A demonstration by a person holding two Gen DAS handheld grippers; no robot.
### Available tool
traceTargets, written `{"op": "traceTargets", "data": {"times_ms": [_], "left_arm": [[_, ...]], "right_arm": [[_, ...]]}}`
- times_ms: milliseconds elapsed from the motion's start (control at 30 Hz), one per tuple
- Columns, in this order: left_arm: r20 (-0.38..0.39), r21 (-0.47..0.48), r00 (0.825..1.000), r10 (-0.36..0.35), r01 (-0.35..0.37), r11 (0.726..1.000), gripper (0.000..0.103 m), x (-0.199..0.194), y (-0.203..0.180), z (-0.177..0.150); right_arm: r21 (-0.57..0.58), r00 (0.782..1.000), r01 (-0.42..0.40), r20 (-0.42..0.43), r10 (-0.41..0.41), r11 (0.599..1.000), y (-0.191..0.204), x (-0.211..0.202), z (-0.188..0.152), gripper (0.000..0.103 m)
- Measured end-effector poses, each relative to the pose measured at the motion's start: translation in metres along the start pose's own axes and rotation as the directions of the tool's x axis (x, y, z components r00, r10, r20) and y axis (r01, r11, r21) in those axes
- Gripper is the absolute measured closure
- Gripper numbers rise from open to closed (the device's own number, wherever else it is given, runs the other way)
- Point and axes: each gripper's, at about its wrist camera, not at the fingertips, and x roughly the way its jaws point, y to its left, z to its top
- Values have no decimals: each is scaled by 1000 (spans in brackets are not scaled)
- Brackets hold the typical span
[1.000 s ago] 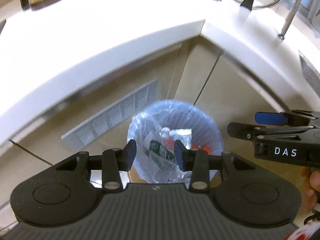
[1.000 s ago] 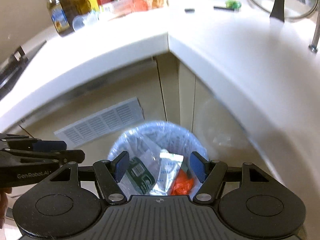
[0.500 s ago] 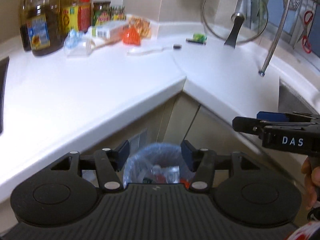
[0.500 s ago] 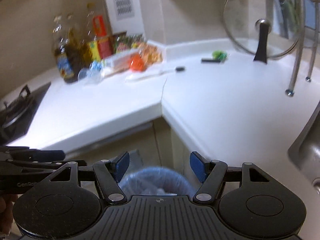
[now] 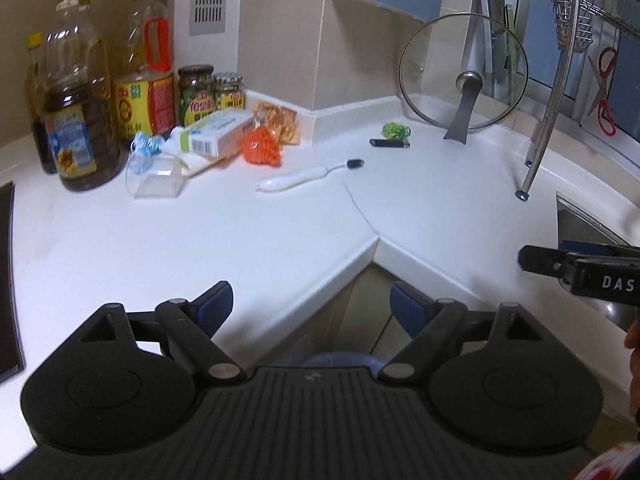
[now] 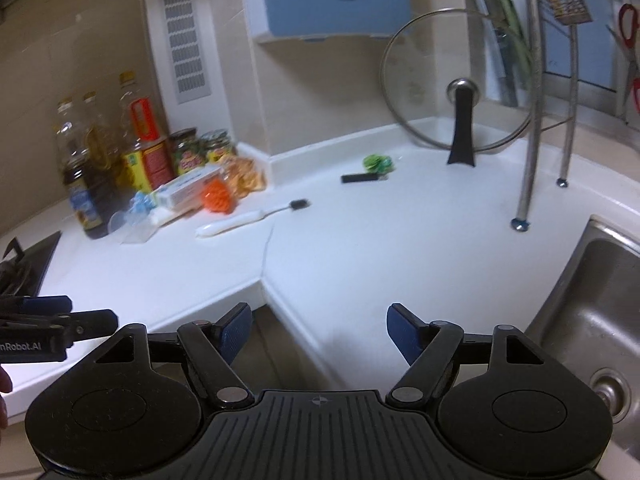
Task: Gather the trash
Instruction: 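Raise both open grippers back over the counter, then grasp the black lighter with the right gripper while the left gripper grasps the orange mesh bag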
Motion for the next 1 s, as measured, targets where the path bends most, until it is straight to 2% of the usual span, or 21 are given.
{"op": "traceTargets", "data": {"times_ms": [267, 567, 700, 867, 1000], "left_arm": [[33, -30, 999, 30, -29, 999, 13, 34, -6, 34], [45, -67, 994, 104, -101, 993, 12, 109, -30, 96], [25, -79, 991, 130, -128, 989, 12, 143, -42, 118], [4, -75, 986, 165, -164, 984, 12, 179, -54, 136], [-10, -78, 984, 178, -178, 981, 12, 194, -55, 143]], "right_arm": [[4, 1000, 19, 22, -19, 1000, -30, 40, 41, 24], [-15, 999, -19, 42, 19, 1000, -87, 139, 113, 22], [-22, 999, -38, 34, 38, 999, -111, 183, 136, 22], [-19, 998, -57, 11, 57, 998, -135, 234, 151, 21], [-1, 997, -74, -21, 74, 997, -140, 265, 155, 20]]}}
